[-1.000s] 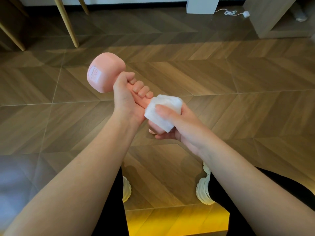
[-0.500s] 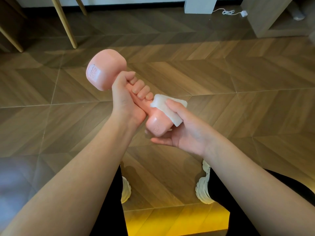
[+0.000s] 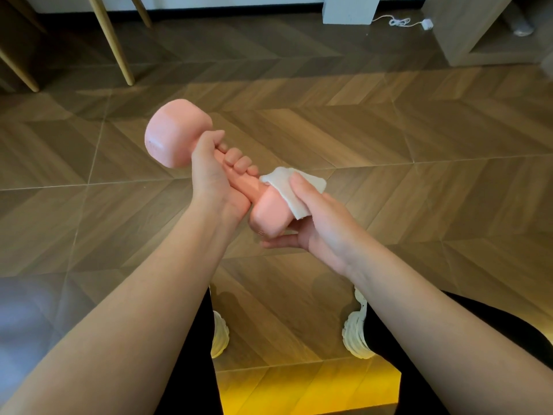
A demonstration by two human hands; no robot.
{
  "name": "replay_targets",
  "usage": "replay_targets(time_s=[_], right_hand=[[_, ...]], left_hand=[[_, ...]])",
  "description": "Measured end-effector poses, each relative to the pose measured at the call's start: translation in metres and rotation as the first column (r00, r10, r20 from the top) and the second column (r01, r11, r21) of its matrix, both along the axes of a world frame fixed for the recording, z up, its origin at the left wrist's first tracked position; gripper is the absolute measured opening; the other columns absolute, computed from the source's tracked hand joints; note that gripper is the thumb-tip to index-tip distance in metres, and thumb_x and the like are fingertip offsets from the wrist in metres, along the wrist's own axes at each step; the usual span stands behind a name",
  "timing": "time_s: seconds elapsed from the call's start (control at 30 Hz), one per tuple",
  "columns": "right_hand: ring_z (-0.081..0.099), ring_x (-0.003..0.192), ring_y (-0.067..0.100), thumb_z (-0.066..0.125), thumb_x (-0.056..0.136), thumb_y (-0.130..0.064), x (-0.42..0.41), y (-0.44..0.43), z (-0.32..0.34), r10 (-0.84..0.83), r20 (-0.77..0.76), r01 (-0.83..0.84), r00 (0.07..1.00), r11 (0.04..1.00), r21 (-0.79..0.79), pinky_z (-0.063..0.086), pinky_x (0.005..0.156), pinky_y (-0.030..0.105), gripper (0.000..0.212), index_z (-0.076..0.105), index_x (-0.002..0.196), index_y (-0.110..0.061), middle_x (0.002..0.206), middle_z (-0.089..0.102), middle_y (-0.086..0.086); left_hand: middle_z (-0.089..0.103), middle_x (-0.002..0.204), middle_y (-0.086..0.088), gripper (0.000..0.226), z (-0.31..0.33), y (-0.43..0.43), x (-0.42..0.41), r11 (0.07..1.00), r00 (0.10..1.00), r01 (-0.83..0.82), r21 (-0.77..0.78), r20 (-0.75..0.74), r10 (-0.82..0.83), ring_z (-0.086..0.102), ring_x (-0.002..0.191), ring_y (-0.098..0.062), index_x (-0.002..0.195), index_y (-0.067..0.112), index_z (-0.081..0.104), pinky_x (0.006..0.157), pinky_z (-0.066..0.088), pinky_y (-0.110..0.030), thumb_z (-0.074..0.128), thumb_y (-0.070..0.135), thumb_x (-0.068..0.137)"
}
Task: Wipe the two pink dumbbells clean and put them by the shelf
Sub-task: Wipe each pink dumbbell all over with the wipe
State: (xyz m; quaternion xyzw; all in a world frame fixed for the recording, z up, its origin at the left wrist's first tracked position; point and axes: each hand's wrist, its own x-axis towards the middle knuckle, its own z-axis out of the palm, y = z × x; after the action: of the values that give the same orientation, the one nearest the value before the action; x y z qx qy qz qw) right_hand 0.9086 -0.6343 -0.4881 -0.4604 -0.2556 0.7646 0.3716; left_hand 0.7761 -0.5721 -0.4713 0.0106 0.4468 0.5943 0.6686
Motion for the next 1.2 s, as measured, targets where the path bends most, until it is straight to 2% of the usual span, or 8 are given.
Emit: replay_targets(time_s=[0.13,0.27,0.4,0.57,0.7,0.8,0.93,1.2], right_hand=[[0.063,0.104,0.030,0.060,0.093,-0.028,0.005,0.000,-0.001,0.107,-0.077,-0.101,0.991,0.992,0.076,0.058,0.082,0.054,0.052,0.047,0.139,-0.008,0.126,0.060,0.020],[0.068,0.095,0.026,0.075,0.081,-0.032,-0.006,-0.002,-0.003,0.013,0.110,-0.017,0.994,0.999,0.042,0.061,0.074,0.049,0.055,0.051,0.129,-0.018,0.127,0.062,0.017],[0.066,0.085,0.028,0.054,0.098,-0.044,-0.006,-0.001,-0.001,-0.042,0.147,0.039,0.988,0.999,0.020,0.060,0.074,0.053,0.037,0.057,0.126,-0.020,0.104,0.067,0.014],[0.063,0.101,0.032,0.051,0.099,-0.031,0.008,-0.001,0.006,0.072,-0.070,-0.066,0.995,0.994,0.086,0.056,0.083,0.058,0.040,0.051,0.135,-0.013,0.116,0.063,0.016],[0.066,0.101,0.029,0.073,0.083,-0.015,0.004,-0.006,0.000,0.057,-0.006,-0.056,0.998,0.993,0.100,0.061,0.075,0.048,0.055,0.049,0.132,-0.019,0.136,0.055,0.016],[0.069,0.091,0.026,0.077,0.084,-0.020,-0.006,-0.010,-0.001,-0.052,0.147,0.038,0.988,0.995,0.091,0.059,0.072,0.052,0.047,0.055,0.125,-0.021,0.123,0.064,0.014],[0.067,0.081,0.020,0.059,0.096,-0.041,-0.008,-0.008,-0.003,-0.107,0.170,0.089,0.980,0.990,0.112,0.060,0.068,0.047,0.037,0.057,0.126,-0.021,0.102,0.068,0.010],[0.062,0.105,0.029,0.058,0.090,-0.022,0.008,-0.005,-0.005,0.088,-0.098,-0.070,0.991,0.981,0.179,0.058,0.079,0.051,0.053,0.045,0.140,-0.015,0.127,0.060,0.018]], left_hand=[[0.021,0.050,0.007,0.034,0.001,0.001,-0.003,1.000,1.000,0.001,0.006,0.011,-0.001,0.021,0.042,-0.011,0.064,0.021,0.031,0.043,0.026,-0.021,0.048,0.021,0.094],[0.021,0.051,0.006,0.034,-0.001,-0.001,0.000,0.999,0.999,0.028,0.023,-0.024,-0.028,0.021,0.041,-0.011,0.066,0.021,0.030,0.041,0.026,-0.022,0.049,0.021,0.094],[0.023,0.049,0.006,0.035,-0.001,-0.001,0.007,0.999,1.000,0.032,0.018,0.002,-0.032,0.023,0.041,-0.011,0.064,0.020,0.031,0.041,0.027,-0.021,0.051,0.018,0.093],[0.020,0.049,0.007,0.035,0.001,0.002,0.002,0.999,0.999,0.031,0.030,0.018,-0.031,0.020,0.041,-0.011,0.062,0.021,0.030,0.042,0.025,-0.023,0.047,0.020,0.094],[0.019,0.048,0.007,0.036,0.000,0.001,0.000,0.998,0.999,0.051,0.021,0.000,-0.051,0.019,0.040,-0.011,0.063,0.021,0.028,0.041,0.025,-0.022,0.045,0.021,0.095],[0.019,0.048,0.006,0.036,0.000,-0.001,0.002,0.997,0.998,0.070,0.013,-0.010,-0.069,0.019,0.041,-0.012,0.063,0.021,0.028,0.041,0.025,-0.023,0.046,0.021,0.094],[0.022,0.049,0.006,0.037,0.001,0.000,0.005,0.999,0.999,0.032,0.010,0.040,-0.032,0.021,0.042,-0.011,0.062,0.021,0.030,0.043,0.024,-0.021,0.050,0.018,0.093],[0.020,0.050,0.007,0.036,0.002,0.001,-0.003,0.999,0.999,0.034,0.041,0.026,-0.035,0.020,0.042,-0.011,0.062,0.021,0.031,0.043,0.026,-0.022,0.047,0.021,0.093]])
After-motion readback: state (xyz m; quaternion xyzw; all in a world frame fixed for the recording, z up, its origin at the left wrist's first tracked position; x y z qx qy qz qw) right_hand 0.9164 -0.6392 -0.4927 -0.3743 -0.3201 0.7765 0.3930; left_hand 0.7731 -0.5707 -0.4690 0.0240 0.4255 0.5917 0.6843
